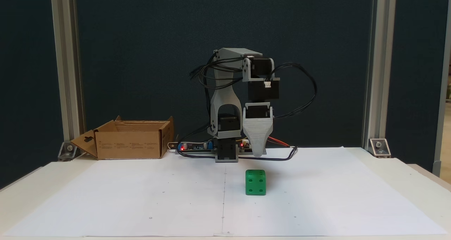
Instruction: Grasp a green dice and put it in the bin.
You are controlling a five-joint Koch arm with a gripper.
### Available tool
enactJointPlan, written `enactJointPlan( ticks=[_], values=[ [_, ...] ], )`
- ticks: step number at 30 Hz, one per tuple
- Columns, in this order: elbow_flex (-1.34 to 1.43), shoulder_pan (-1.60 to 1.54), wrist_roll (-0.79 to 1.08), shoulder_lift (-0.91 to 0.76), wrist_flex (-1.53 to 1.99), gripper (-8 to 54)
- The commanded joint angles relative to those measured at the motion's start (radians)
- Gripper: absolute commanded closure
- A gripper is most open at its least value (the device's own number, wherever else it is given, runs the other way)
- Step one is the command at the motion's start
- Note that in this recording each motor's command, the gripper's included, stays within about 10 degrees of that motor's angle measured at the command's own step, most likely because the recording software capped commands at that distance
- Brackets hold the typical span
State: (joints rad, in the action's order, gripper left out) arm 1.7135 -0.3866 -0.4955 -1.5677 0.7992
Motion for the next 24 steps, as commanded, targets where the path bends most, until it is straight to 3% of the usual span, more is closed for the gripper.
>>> enactJointPlan(
  ticks=[1,24],
  values=[
    [-0.014,0.000,-0.052,-0.005,-0.009,3.3],
    [0.041,0.003,-0.052,0.038,-0.055,3.3]
  ],
)
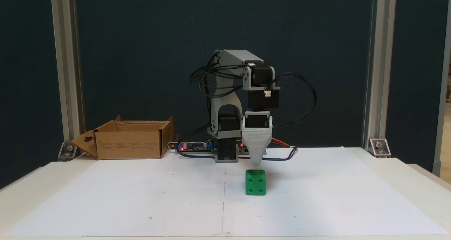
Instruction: Grasp a green dice and put it in the bin.
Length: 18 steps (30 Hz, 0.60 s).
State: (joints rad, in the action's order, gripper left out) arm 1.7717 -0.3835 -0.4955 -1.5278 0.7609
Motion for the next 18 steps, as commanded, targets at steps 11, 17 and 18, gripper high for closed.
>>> enactJointPlan(
  ticks=[11,17,18],
  values=[
    [-0.015,0.011,-0.052,0.064,-0.055,3.3],
    [-0.006,0.015,-0.041,0.100,-0.061,3.3],
    [-0.005,0.018,-0.035,0.110,-0.061,3.3]
  ],
)
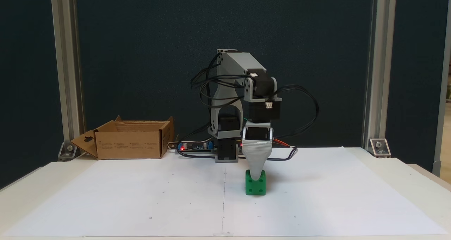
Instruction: Grasp a green dice and put it in the bin.
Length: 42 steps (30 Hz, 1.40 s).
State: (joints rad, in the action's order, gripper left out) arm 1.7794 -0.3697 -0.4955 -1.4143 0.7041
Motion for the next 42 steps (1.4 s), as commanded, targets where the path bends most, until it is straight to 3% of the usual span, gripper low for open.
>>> enactJointPlan(
  ticks=[1,42],
  values=[
    [-0.012,0.008,-0.031,-0.002,-0.006,3.3],
    [-0.012,0.038,0.160,0.077,-0.014,3.3]
  ],
)
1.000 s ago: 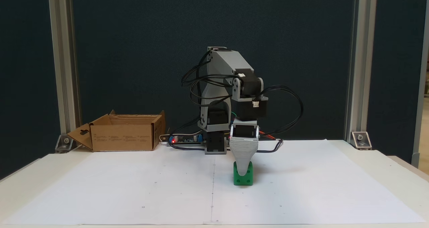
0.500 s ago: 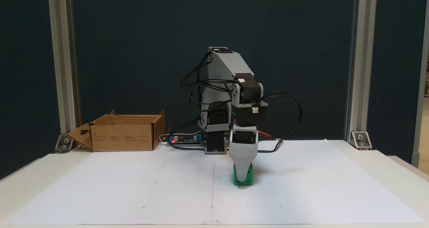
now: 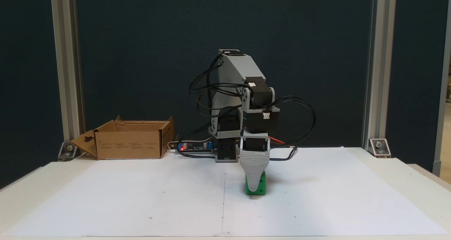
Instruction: Grasp a green dice and put it in the bin.
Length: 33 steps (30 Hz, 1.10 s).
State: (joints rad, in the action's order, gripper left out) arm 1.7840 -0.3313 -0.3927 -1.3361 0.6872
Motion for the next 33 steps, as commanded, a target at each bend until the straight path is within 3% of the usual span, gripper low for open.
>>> enactJointPlan(
  ticks=[1,33],
  values=[
    [-0.017,0.000,0.057,0.000,-0.003,3.3],
    [-0.012,0.023,0.046,0.017,-0.029,6.6]
  ],
)
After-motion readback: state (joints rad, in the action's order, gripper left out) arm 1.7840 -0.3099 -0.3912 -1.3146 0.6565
